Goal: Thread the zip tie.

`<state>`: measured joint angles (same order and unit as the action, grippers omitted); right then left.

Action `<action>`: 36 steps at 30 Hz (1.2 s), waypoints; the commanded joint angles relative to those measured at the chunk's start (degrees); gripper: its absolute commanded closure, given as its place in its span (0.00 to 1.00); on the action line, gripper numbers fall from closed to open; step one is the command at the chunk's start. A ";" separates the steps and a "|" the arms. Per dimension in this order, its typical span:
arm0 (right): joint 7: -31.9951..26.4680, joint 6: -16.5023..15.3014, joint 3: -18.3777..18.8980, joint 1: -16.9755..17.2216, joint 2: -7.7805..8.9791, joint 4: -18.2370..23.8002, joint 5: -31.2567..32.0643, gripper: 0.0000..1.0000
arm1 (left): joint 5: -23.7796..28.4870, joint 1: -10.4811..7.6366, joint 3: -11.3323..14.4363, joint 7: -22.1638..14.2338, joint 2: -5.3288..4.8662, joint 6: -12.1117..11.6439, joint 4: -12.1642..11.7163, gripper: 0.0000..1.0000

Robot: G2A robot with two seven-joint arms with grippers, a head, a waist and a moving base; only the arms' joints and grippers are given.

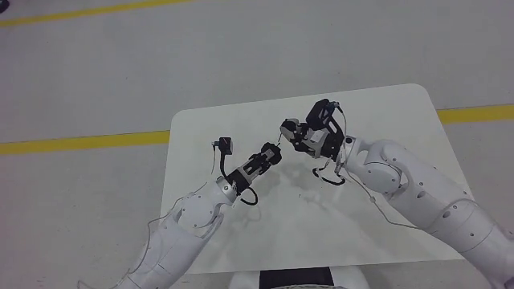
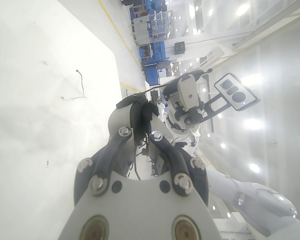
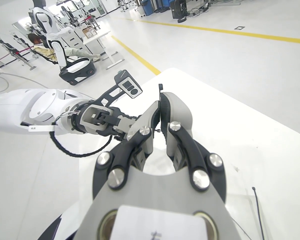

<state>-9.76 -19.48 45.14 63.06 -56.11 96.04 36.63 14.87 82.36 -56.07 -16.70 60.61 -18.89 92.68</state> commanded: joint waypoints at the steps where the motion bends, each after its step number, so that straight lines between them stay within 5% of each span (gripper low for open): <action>1: -0.04 0.00 -0.03 -0.05 -0.04 -0.03 0.01 1.00 | 0.00 0.00 0.00 0.00 0.00 0.00 0.00 1.00; 36: 0.09 0.00 0.21 0.88 0.96 1.36 -0.07 1.00 | 0.00 0.00 0.00 0.00 0.00 0.00 0.00 1.00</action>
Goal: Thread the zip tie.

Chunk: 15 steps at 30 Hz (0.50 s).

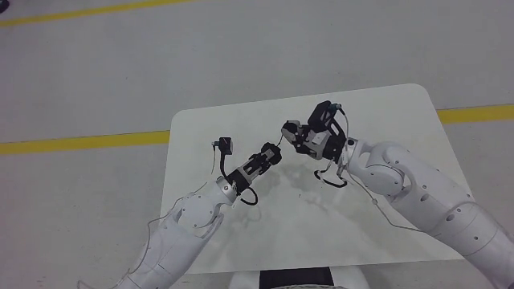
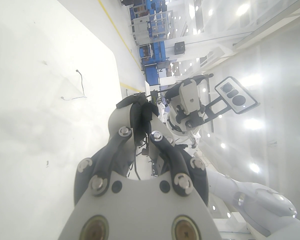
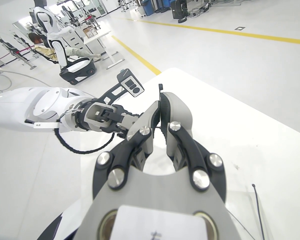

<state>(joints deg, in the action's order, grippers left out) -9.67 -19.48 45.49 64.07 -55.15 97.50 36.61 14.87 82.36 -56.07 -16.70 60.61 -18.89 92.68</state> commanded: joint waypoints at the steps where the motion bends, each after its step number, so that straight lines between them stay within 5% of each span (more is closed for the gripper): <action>1: -0.05 0.00 -0.28 -0.25 -0.01 -0.23 -0.10 1.00 | 0.00 0.00 0.00 0.00 0.00 0.00 0.00 1.00; 15: 1.18 0.00 -0.78 -0.88 0.28 -0.68 -0.38 1.00 | 0.00 0.00 0.00 0.00 0.00 0.00 0.00 1.00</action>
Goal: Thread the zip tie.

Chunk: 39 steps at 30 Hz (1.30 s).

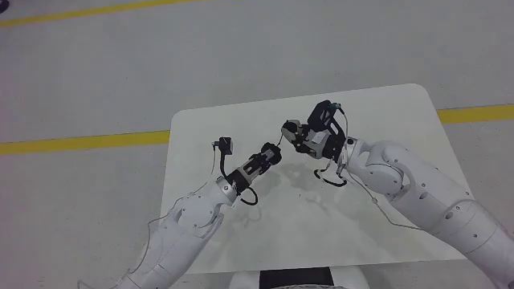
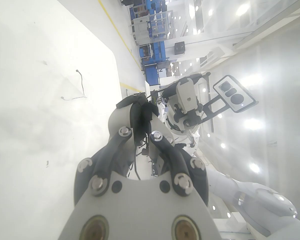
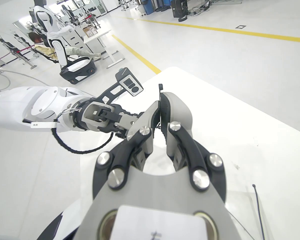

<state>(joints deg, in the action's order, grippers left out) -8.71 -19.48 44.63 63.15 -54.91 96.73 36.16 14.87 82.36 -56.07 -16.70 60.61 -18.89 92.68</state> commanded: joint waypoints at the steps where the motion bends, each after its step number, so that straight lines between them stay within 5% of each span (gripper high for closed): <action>1: 0.36 0.00 0.14 0.10 0.11 0.19 0.10 1.00 | 0.00 0.00 0.00 0.00 0.00 0.00 0.00 1.00; 39: -0.45 0.00 -3.91 -2.32 0.37 -2.31 -2.46 1.00 | -0.13 0.15 0.03 0.72 0.43 -0.23 1.20 1.00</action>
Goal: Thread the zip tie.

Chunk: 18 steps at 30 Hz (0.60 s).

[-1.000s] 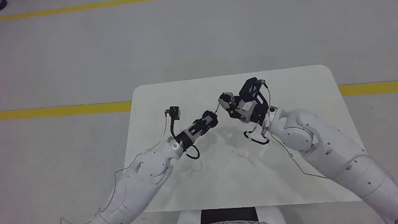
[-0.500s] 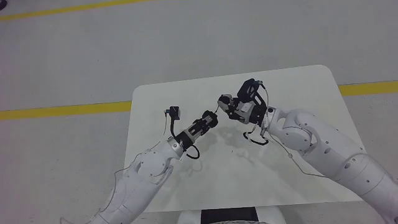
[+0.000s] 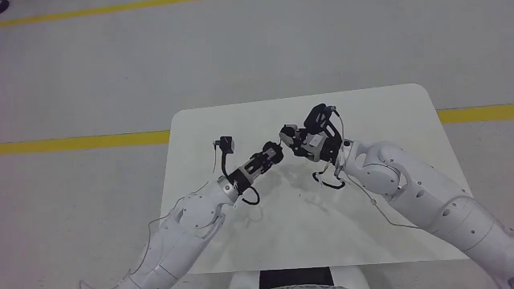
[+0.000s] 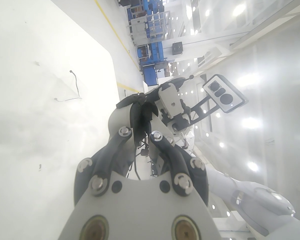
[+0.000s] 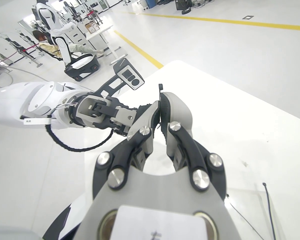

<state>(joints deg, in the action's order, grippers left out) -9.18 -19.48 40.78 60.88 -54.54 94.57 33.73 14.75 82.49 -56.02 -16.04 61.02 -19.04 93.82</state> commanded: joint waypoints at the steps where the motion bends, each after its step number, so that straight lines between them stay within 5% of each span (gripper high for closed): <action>1: 0.03 0.00 -0.14 -0.11 -0.01 -0.27 -0.06 1.00 | -0.06 0.06 -0.04 0.09 0.05 -0.11 0.11 1.00; 18: 1.30 0.00 -1.31 -0.54 -0.15 -0.84 -1.65 1.00 | -0.08 0.42 -0.08 0.28 0.56 -0.44 0.27 1.00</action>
<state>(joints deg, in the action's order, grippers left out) -7.82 -19.48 39.58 60.41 -54.70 93.73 32.10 14.66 82.95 -56.12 -15.76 61.55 -19.48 94.13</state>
